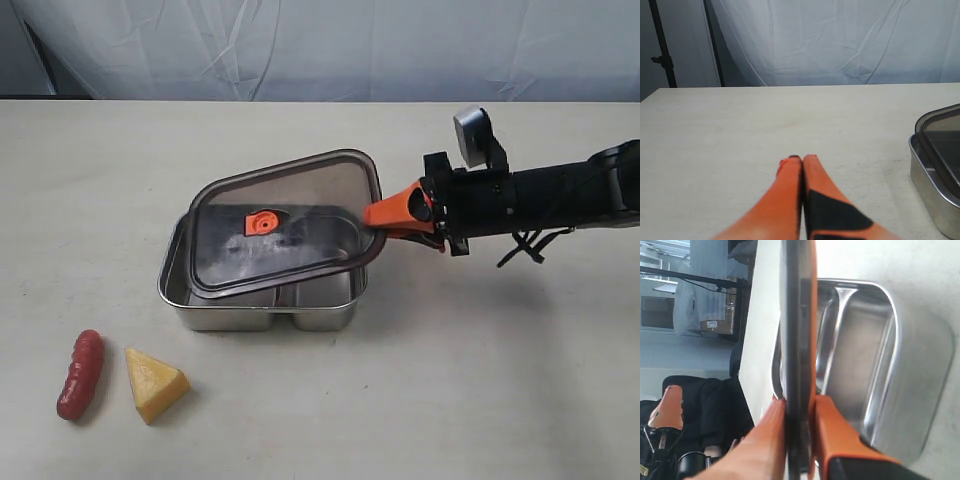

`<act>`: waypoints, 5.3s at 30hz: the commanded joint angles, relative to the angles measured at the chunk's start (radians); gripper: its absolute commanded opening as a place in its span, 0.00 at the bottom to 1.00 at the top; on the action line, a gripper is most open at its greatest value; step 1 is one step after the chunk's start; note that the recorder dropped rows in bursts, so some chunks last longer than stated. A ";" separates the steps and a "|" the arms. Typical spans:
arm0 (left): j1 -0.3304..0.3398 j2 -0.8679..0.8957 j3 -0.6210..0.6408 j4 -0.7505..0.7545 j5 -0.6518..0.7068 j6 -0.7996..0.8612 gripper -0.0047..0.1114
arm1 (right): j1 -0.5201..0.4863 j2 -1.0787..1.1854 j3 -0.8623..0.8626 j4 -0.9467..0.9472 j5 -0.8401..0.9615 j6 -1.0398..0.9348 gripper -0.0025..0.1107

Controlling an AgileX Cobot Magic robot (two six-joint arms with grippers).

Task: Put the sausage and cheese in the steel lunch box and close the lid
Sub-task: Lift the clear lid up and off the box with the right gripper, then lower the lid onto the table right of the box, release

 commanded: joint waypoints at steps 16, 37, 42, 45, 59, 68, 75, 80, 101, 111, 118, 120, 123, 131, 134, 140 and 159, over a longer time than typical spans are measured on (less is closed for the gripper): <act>-0.007 -0.005 0.003 -0.001 0.001 -0.006 0.04 | -0.005 -0.137 -0.020 0.154 0.003 -0.034 0.01; -0.007 -0.005 0.003 -0.004 0.001 -0.006 0.04 | -0.005 -0.501 -0.155 -0.461 -0.707 0.088 0.01; -0.007 -0.005 0.003 -0.004 0.001 -0.006 0.04 | -0.005 -0.565 -0.155 -0.828 -0.748 0.193 0.01; -0.007 -0.005 0.003 -0.004 0.001 -0.006 0.04 | -0.003 -0.589 -0.155 -1.059 -0.704 0.272 0.01; -0.007 -0.005 0.003 -0.004 0.001 -0.006 0.04 | -0.003 -0.613 -0.155 -1.497 -0.494 0.544 0.01; -0.007 -0.005 0.003 -0.004 0.001 -0.006 0.04 | 0.002 -0.626 -0.153 -1.484 -0.439 0.548 0.01; -0.007 -0.005 0.003 -0.004 0.001 -0.006 0.04 | 0.176 -0.634 -0.093 -1.596 -0.398 0.598 0.01; -0.007 -0.005 0.003 -0.004 0.001 -0.006 0.04 | 0.312 -0.634 -0.023 -1.754 -0.396 0.760 0.01; -0.007 -0.005 0.003 -0.004 0.001 -0.006 0.04 | 0.754 -0.634 0.099 -1.622 -0.185 0.893 0.01; -0.007 -0.005 0.003 -0.002 0.001 -0.006 0.04 | 0.798 -0.624 0.164 -1.526 -0.253 0.895 0.01; -0.007 -0.005 0.003 -0.002 0.001 -0.006 0.04 | 0.798 -0.599 0.164 -1.471 -0.282 0.895 0.04; -0.007 -0.005 0.003 -0.002 0.001 -0.006 0.04 | 0.798 -0.594 0.164 -1.455 -0.282 0.895 0.13; -0.007 -0.005 0.003 -0.002 0.001 -0.006 0.04 | 0.798 -0.584 0.164 -1.429 -0.282 0.895 0.37; -0.007 -0.005 0.003 -0.002 0.001 -0.006 0.04 | 0.798 -0.613 0.157 -1.281 -0.296 0.935 0.38; -0.007 -0.005 0.003 -0.002 0.001 -0.006 0.04 | 0.796 -0.672 0.117 -1.259 -0.326 0.993 0.33; -0.007 -0.005 0.003 -0.002 0.001 -0.006 0.04 | 0.796 -0.803 0.088 -1.259 -0.483 1.007 0.02; -0.007 -0.005 0.003 -0.502 -0.365 -0.328 0.04 | 0.796 -0.854 0.088 -1.275 -0.438 1.068 0.02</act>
